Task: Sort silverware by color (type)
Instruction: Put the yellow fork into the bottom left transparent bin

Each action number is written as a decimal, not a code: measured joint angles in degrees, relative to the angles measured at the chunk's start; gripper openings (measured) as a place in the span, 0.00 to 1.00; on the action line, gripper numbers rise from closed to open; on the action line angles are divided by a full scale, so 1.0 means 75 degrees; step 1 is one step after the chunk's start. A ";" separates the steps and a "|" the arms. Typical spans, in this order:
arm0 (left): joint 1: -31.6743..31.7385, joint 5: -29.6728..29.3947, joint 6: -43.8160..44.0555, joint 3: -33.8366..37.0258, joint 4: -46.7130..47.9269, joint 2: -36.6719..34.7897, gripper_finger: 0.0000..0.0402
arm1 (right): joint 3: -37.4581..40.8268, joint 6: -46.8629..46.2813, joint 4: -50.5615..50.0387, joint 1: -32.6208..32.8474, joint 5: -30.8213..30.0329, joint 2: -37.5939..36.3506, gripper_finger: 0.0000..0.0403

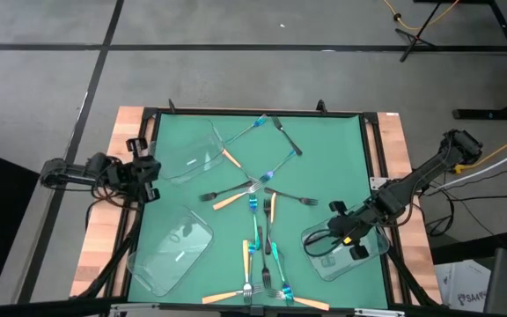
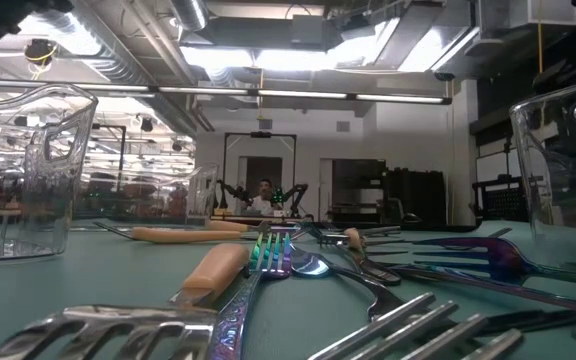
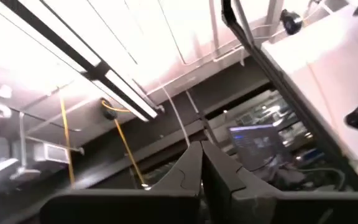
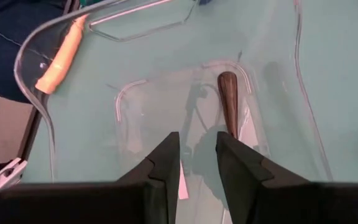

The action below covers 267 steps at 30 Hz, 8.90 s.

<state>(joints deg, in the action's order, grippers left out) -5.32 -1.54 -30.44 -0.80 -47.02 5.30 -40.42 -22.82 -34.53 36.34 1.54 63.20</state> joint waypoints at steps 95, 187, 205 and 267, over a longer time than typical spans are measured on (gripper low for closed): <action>0.3728 0.1876 0.1107 -1.1523 1.1834 1.4077 0.39 | 0.0000 0.0022 0.0022 0.0003 -0.0008 -0.0003 0.24; 0.3064 0.0318 -0.0790 -1.2841 1.3076 1.5580 0.00 | -0.0003 0.0022 0.0022 0.0003 -0.0151 -0.0003 0.24; 0.2835 0.0936 0.1545 -1.5232 1.5471 1.5562 0.00 | -0.0003 0.0022 0.0022 0.0003 -0.0151 -0.0003 0.24; -0.4225 -0.1125 1.3520 -1.4285 1.8273 1.3576 0.00 | 0.0000 0.0285 0.0019 0.0001 -0.0122 0.0000 0.24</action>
<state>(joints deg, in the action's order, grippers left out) -37.01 -9.98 70.96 -107.94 90.03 107.12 -40.42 -20.69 -34.39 36.34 0.62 63.20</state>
